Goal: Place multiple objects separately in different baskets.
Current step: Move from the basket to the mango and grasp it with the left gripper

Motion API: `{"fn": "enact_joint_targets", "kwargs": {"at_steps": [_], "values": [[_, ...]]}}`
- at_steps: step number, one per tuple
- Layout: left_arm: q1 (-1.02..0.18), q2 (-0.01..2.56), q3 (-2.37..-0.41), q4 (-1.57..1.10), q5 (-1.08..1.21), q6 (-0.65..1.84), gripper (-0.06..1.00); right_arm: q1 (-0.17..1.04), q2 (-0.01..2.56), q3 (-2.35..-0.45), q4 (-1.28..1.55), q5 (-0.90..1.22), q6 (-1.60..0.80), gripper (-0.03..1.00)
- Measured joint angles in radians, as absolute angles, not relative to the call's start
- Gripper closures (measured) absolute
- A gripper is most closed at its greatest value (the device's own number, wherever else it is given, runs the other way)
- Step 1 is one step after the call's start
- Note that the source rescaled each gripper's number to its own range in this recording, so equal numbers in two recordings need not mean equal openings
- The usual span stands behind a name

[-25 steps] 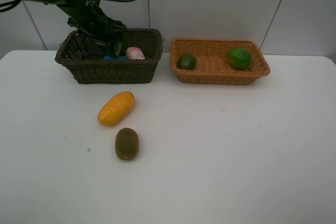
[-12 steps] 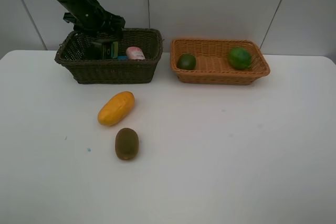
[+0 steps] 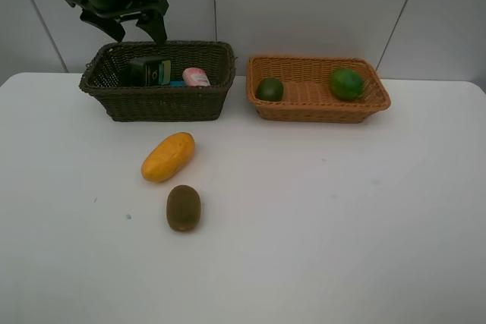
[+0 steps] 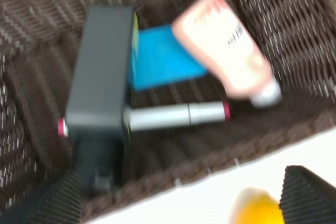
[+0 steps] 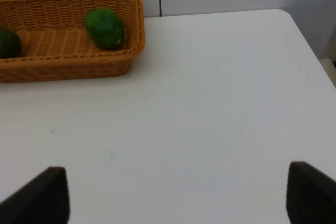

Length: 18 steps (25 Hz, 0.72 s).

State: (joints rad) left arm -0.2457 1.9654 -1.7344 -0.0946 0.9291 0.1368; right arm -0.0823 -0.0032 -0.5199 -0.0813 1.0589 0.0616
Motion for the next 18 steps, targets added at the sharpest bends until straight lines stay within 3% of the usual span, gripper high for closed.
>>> {"fn": "enact_joint_targets", "kwargs": {"at_steps": [7,18], "values": [[-0.282,1.872,-1.734,-0.102,1.188,0.261,-0.05,-0.082,-0.003,-0.52,-0.081,1.059,0.062,-0.03],[-0.372,1.861,-1.734,-0.106,1.2,0.322,-0.05,-0.082,-0.003,-0.52,-0.081,1.059,0.062,-0.03]]}}
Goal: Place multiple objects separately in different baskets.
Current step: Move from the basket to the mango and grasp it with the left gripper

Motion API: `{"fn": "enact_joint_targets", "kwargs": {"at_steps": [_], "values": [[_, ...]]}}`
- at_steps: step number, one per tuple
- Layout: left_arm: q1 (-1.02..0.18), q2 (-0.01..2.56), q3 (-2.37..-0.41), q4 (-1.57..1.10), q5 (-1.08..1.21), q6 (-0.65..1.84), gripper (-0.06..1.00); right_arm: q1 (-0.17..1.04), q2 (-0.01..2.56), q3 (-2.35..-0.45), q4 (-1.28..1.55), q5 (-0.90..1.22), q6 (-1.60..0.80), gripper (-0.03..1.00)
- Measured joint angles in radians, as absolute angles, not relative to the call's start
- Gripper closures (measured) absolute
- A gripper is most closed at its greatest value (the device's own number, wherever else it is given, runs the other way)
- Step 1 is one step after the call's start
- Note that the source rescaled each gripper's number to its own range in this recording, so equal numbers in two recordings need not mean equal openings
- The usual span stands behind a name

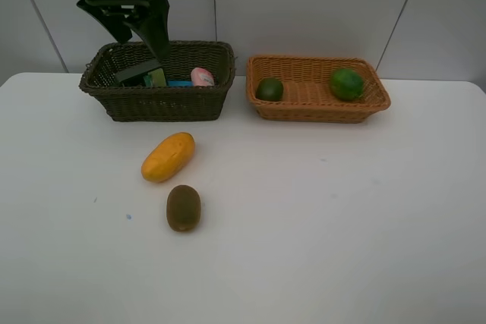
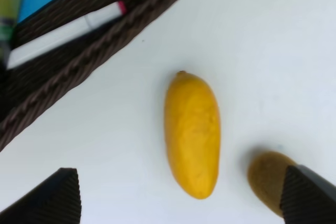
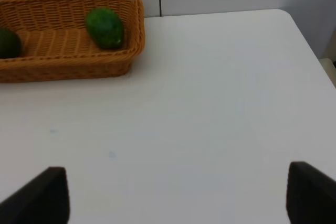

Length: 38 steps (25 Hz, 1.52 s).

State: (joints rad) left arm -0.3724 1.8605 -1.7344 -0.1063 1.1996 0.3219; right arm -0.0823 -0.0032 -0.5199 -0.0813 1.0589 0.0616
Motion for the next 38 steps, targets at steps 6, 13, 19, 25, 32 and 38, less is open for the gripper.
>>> {"fn": "enact_joint_targets", "kwargs": {"at_steps": [6,13,19,25,32,38], "values": [[-0.429,1.861,-1.678,-0.109,1.199,0.324,-0.05,-0.082,-0.003,-0.52,-0.081,1.059,0.062,-0.03],[-0.441,1.861,-1.517,-0.103,1.149,0.333,-0.05,-0.082,-0.003,-0.52,-0.081,1.059,0.062,-0.03],[-0.441,1.878,-1.413,-0.101,1.027,0.36,-0.05,-0.082,-0.003,-0.52,-0.081,1.059,0.062,-0.03],[-0.441,1.951,-1.382,-0.095,0.945,0.374,-0.05,-0.082,-0.003,-0.52,-0.081,1.059,0.062,-0.03],[-0.441,2.023,-1.378,-0.094,0.924,0.378,-0.05,-0.082,-0.003,-0.52,-0.081,1.059,0.062,-0.03],[-0.441,2.057,-1.378,-0.094,0.893,0.378,-0.05,-0.082,-0.003,-0.52,-0.081,1.059,0.062,-0.03]]}}
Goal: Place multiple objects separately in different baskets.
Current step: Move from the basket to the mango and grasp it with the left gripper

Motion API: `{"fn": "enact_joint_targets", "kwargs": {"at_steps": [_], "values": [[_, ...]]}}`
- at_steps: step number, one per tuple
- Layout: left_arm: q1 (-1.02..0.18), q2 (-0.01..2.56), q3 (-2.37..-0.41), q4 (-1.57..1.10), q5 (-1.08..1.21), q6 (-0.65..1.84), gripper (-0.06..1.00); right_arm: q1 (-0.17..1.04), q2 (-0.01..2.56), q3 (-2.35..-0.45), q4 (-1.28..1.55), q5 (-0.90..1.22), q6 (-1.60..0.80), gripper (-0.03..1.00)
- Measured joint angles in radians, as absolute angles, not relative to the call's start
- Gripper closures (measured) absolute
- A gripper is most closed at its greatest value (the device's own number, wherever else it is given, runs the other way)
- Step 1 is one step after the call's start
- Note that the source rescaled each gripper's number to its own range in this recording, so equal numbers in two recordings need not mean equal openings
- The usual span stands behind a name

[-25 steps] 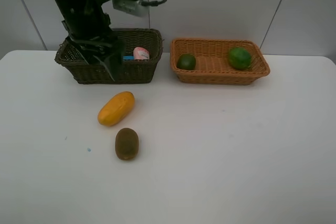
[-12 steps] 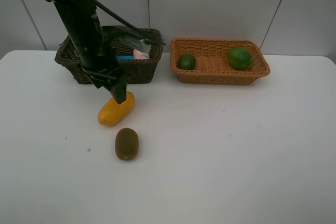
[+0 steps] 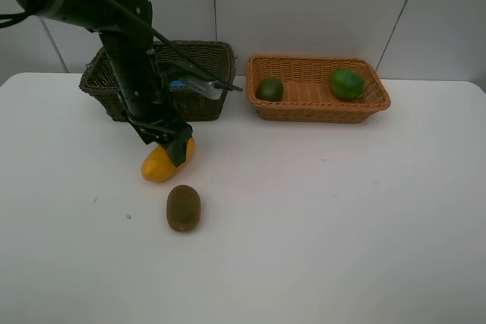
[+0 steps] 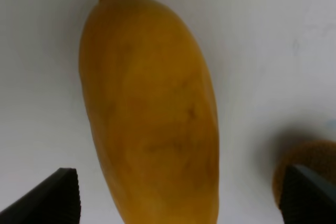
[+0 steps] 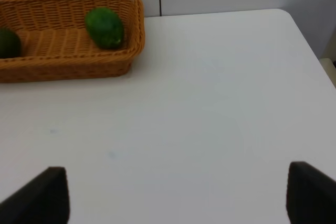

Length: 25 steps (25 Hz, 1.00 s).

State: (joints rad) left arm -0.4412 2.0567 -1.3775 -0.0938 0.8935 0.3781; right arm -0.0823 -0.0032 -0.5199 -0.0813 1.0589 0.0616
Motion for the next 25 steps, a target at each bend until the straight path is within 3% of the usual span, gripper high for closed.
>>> {"fn": "enact_joint_targets", "kwargs": {"at_steps": [25], "values": [[-0.441,2.123,-1.378,-0.095,0.847,0.382,-0.05,-0.082,-0.003,-0.52,-0.081,1.059,0.062,-0.03]]}}
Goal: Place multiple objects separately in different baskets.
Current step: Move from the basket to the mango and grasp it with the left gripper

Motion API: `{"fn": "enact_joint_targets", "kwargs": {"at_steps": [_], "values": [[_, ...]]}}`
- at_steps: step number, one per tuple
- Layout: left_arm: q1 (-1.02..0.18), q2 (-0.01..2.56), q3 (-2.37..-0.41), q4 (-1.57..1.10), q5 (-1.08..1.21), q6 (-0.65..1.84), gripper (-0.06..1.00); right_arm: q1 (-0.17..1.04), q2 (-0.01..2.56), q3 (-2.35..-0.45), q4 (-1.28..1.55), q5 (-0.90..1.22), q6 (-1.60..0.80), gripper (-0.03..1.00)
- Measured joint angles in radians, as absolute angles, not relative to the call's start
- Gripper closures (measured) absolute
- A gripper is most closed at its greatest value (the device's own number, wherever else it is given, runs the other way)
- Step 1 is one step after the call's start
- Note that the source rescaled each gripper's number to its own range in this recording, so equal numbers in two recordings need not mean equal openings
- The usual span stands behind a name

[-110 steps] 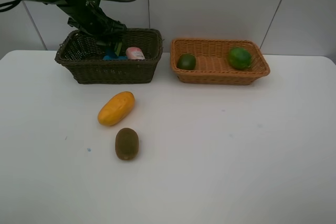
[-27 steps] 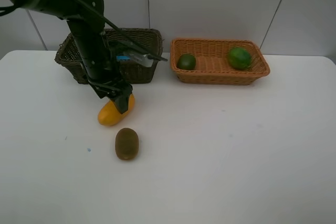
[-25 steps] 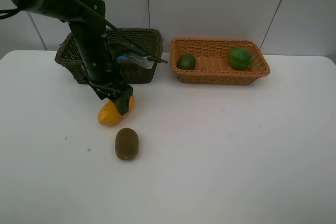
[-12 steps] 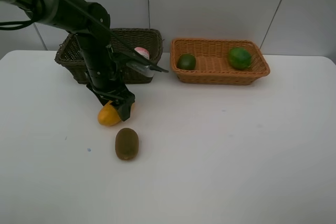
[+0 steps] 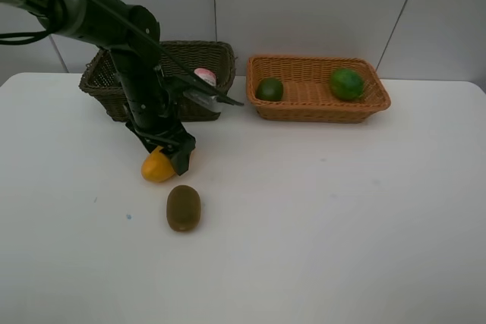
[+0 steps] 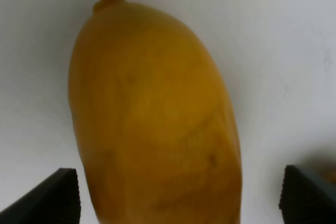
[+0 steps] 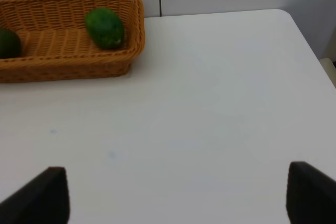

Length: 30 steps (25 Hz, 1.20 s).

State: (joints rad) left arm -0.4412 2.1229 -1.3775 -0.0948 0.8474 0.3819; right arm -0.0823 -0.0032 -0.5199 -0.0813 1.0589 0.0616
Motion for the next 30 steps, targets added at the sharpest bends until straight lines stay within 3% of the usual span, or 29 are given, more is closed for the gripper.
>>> {"fn": "enact_joint_targets", "kwargs": {"at_steps": [30], "values": [[-0.441,2.162,-1.378,-0.102,0.821,0.382,-0.05,-0.082,-0.003,-0.52,-0.081,1.059,0.062,-0.03]]}}
